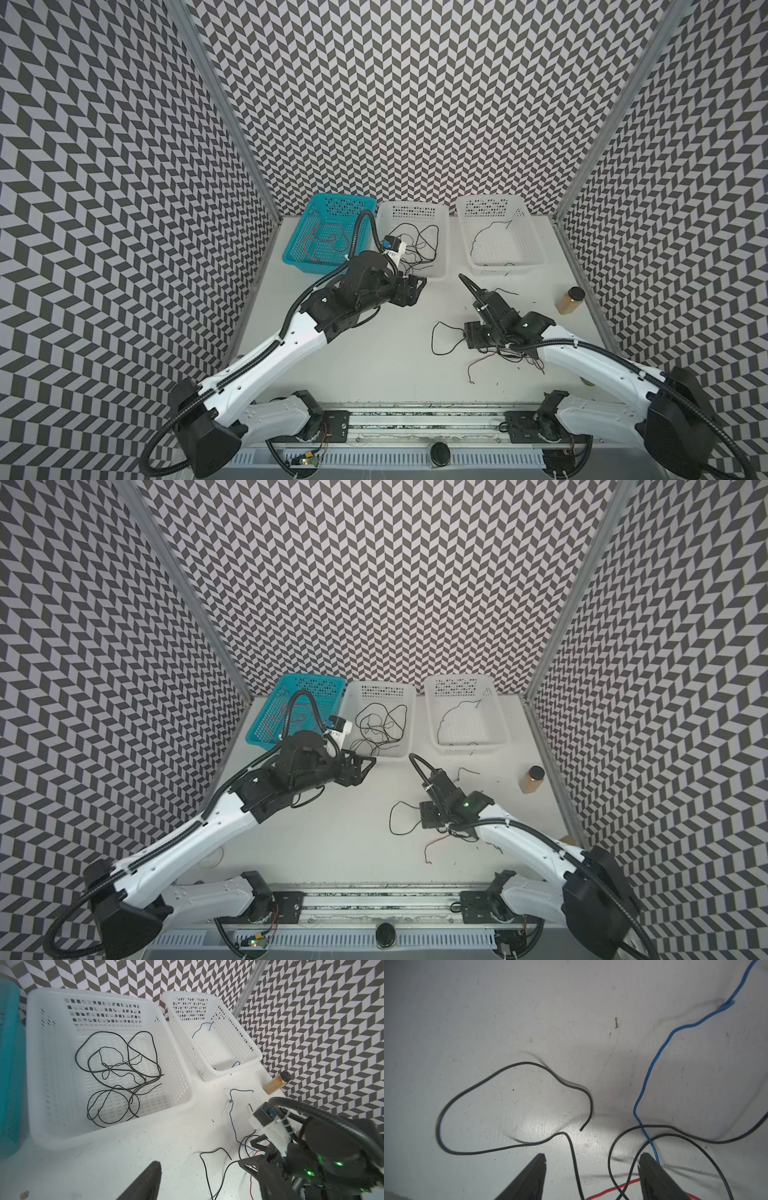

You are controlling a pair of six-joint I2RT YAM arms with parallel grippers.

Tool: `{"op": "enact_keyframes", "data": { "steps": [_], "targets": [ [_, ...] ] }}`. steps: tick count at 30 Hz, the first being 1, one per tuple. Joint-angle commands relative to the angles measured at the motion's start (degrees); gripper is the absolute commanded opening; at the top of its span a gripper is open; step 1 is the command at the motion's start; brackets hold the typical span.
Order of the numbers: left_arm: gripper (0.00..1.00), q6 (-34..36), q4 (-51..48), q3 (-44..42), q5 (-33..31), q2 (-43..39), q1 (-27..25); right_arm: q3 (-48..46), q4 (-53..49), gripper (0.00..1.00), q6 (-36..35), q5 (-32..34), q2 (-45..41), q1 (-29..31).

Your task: Untangle the cables

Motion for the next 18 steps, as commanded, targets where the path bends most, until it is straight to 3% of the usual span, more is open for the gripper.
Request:
{"op": "enact_keyframes", "data": {
  "steps": [1, 5, 10, 12, 14, 18],
  "targets": [
    [0.76, 2.3, -9.6, -1.6, -2.8, -4.2, 0.3, -0.5, 3.1, 0.62, 0.3, -0.5, 2.3, 1.0],
    [0.77, 5.3, -15.6, -2.3, -6.4, -9.5, 0.6, -0.2, 3.0, 0.48, 0.8, -0.4, 5.2, 1.8],
    [0.77, 6.4, -17.9, -5.9, -8.0, -15.2, 2.8, 2.0, 2.1, 0.15, 1.2, -0.6, 6.3, 2.9],
    [0.77, 6.3, -17.6, -7.2, -7.6, -16.8, 3.7, 3.7, 1.7, 0.07, 1.2, -1.1, 5.6, 3.4],
    [0.77, 6.4, -17.5, -7.9, -7.3, -17.9, 4.5, 6.4, 0.8, 0.01, 1.0, -2.0, 5.0, 4.0],
    [0.77, 6.5, -17.8, -8.4, -6.6, -19.3, 5.4, 17.3, -3.7, 0.0, -1.3, -3.0, 4.9, 6.6]
  ]
}}
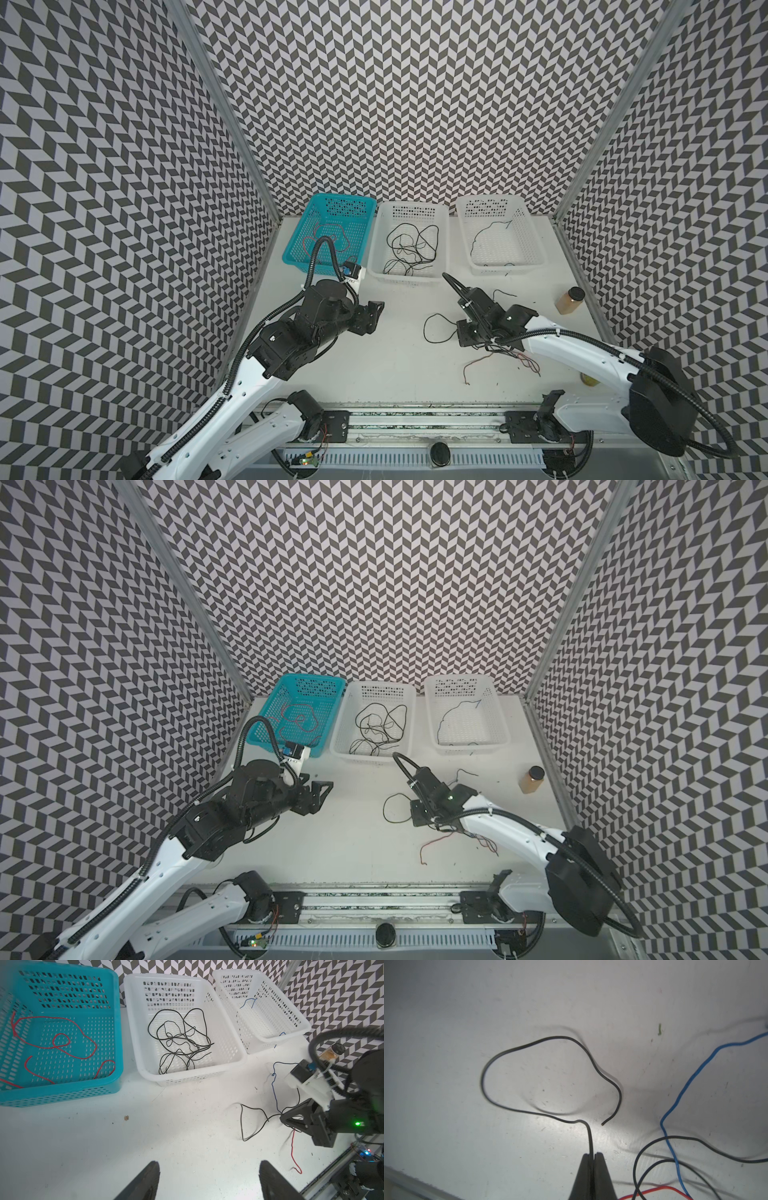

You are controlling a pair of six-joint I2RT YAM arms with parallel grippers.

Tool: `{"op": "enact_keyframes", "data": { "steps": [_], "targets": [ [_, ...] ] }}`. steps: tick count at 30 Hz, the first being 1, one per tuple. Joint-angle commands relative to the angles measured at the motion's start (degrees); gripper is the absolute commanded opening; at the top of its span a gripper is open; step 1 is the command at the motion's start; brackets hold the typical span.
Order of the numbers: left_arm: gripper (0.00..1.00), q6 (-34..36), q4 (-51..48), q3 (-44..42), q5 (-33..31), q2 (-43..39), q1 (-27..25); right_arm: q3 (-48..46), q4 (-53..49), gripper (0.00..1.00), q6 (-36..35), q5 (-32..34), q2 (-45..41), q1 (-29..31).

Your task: Untangle the cables

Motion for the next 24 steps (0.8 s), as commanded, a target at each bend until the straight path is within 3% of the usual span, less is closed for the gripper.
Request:
{"op": "enact_keyframes", "data": {
  "steps": [1, 8, 15, 24],
  "targets": [
    [0.77, 0.6, -1.0, -0.7, -0.1, -1.7, 0.6, 9.9, -2.6, 0.0, -1.8, -1.6, -1.3, 2.0],
    [0.77, -1.0, 0.4, -2.4, 3.5, -6.1, 0.6, 29.3, -4.3, 0.0, -5.6, 0.3, 0.1, 3.1],
    [0.77, -3.2, 2.1, -5.4, 10.8, -10.5, 0.6, 47.0, -7.0, 0.0, -7.6, -3.1, 5.6, 3.7],
    [0.77, -8.3, 5.8, -9.6, 15.1, -9.6, 0.6, 58.7, -8.4, 0.0, -7.4, -6.8, 8.6, 4.3]
  ]
}}
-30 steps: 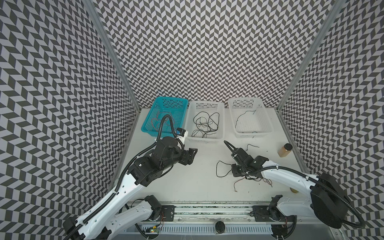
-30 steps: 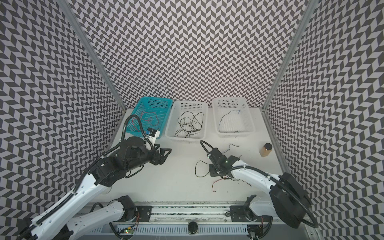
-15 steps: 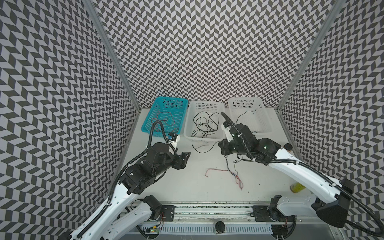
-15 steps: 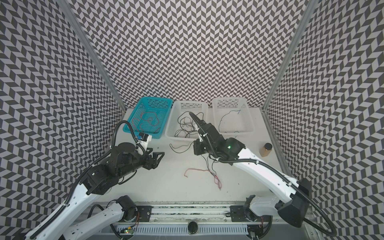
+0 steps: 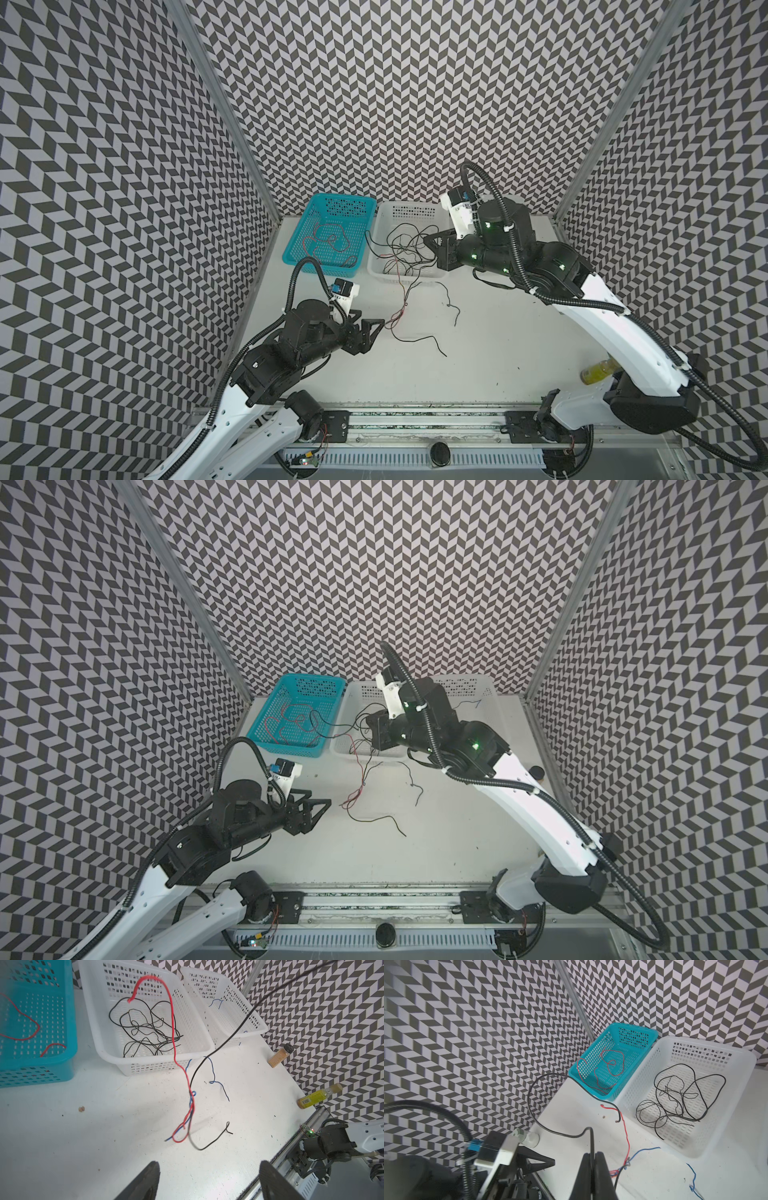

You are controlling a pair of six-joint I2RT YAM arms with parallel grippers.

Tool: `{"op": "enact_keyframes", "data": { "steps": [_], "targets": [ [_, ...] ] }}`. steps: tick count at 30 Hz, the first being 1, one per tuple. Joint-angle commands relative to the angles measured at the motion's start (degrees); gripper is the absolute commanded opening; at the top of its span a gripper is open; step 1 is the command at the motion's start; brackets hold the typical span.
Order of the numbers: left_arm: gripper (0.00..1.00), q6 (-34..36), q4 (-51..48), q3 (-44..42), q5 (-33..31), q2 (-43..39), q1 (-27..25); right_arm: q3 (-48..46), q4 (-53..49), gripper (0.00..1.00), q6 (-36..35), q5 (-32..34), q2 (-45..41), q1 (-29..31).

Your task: Untangle the cables

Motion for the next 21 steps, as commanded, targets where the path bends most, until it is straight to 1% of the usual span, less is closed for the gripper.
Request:
{"op": "enact_keyframes", "data": {
  "steps": [1, 3, 7, 9, 12, 15, 17, 20, 21],
  "targets": [
    [0.77, -3.4, 4.0, -1.6, 3.7, 1.1, 0.3, 2.7, 0.1, 0.0, -0.2, -2.5, 0.1, 0.5],
    [0.77, -4.4, 5.2, -2.3, 4.5, 2.1, 0.3, 3.0, 1.6, 0.0, 0.0, -3.8, -0.7, 0.6],
    [0.77, -7.8, 10.0, -4.4, 7.2, 3.2, 0.1, 5.6, 1.4, 0.0, -0.7, -5.0, -0.7, 0.7],
    [0.78, -9.3, 12.8, -5.4, 7.7, 3.3, 0.0, 6.1, 2.2, 0.0, -1.3, -7.5, -0.8, 0.7],
    [0.79, -11.3, 17.1, -7.3, 8.2, 3.0, 0.0, 6.7, 2.8, 0.0, -1.3, -8.8, -1.1, 0.7],
    [0.81, -15.1, 26.3, -11.3, 9.7, 1.7, 0.0, 7.1, 3.9, 0.0, -1.1, -10.9, -1.7, 0.8],
    [0.84, -18.6, 35.0, -14.9, 11.2, 0.5, 0.0, 7.1, 4.4, 0.0, -0.9, -12.6, -1.9, 0.8],
    [0.86, -22.5, 45.8, -19.0, 13.5, 0.4, -0.2, 6.2, 5.4, 0.0, -0.4, -13.3, -2.3, 1.0],
    [0.86, -23.0, 47.7, -19.8, 14.0, 0.8, -0.3, 5.9, 5.7, 0.0, -0.3, -13.6, -2.3, 1.0]
  ]
}}
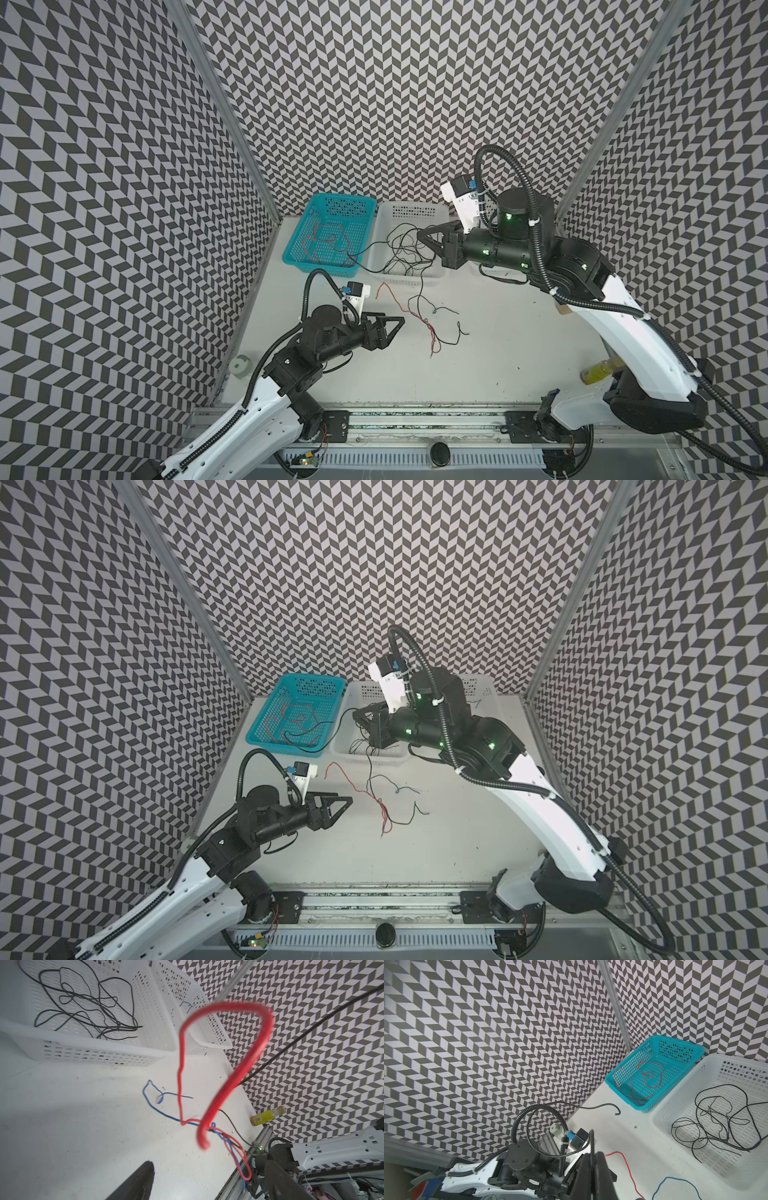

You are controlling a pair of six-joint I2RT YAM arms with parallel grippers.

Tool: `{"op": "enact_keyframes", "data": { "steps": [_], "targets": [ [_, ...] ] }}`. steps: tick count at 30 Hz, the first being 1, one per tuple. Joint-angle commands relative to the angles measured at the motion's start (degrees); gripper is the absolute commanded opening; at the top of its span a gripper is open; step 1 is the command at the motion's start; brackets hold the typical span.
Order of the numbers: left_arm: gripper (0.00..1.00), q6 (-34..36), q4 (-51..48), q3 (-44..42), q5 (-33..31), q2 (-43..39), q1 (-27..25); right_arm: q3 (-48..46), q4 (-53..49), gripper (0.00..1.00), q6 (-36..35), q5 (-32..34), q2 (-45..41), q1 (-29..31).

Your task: Untangle the cables

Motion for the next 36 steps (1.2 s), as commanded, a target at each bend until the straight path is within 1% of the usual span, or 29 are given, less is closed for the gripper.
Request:
{"op": "enact_keyframes", "data": {
  "steps": [1, 4, 6, 8, 11, 14, 17, 23, 26, 29, 30, 34, 36],
  "targets": [
    [0.86, -5.4, 14.6, -2.0, 2.8, 0.4, -0.4, 0.3, 4.6, 0.0, 0.4, -2.5, -2.0, 0.6],
    [0.86, -4.0, 11.1, -1.2, 1.8, 1.9, -0.7, 0.3, 4.7, 0.0, 0.5, -2.9, -1.9, 1.4],
    [0.85, -2.5, 6.2, 0.0, -0.5, 2.1, -0.8, 0.5, 4.7, 0.0, 0.2, -2.9, -1.9, 2.0],
    [0.84, -1.2, 2.4, 0.8, -4.5, 1.2, -0.8, 0.5, 4.5, 0.0, -0.2, -2.7, -2.1, 2.7],
    [0.83, -1.5, 0.8, 1.0, -9.3, 0.0, -0.7, 0.2, 4.2, 0.0, -0.5, -2.4, -2.4, 3.2],
    [0.79, -1.6, -0.6, 2.4, -11.8, 1.3, -0.7, -0.1, 4.4, 0.0, -0.6, -2.4, -2.6, 4.0],
    [0.75, -2.2, -0.3, 3.4, -11.9, 3.7, -0.7, -0.6, 4.7, 0.0, -0.8, -1.9, -3.1, 4.8],
    [0.68, -2.7, 2.7, 3.9, -8.3, 7.2, -0.8, -1.1, 4.5, 0.0, -1.5, -1.1, -4.0, 5.7],
    [0.59, -2.6, 3.1, 4.0, -7.0, 8.4, -1.4, -1.6, 4.7, 0.0, -1.6, -0.9, -4.4, 5.8],
    [0.46, -1.8, 2.3, 3.9, -7.0, 8.9, -1.9, -1.5, 4.9, 0.0, -1.7, -1.0, -4.5, 5.9],
    [0.39, -1.7, 2.1, 3.8, -7.0, 8.9, -1.9, -1.4, 5.0, 0.0, -1.8, -0.8, -4.6, 5.9],
    [0.01, -0.4, -0.6, 3.2, -7.4, 8.4, -1.9, -0.9, 4.9, 0.0, -2.4, 1.2, -5.3, 5.9],
    [0.0, 0.4, -3.0, 2.8, -8.5, 8.0, -1.9, -0.9, 5.0, 0.0, -3.1, 3.5, -6.2, 5.9]
  ]
}}
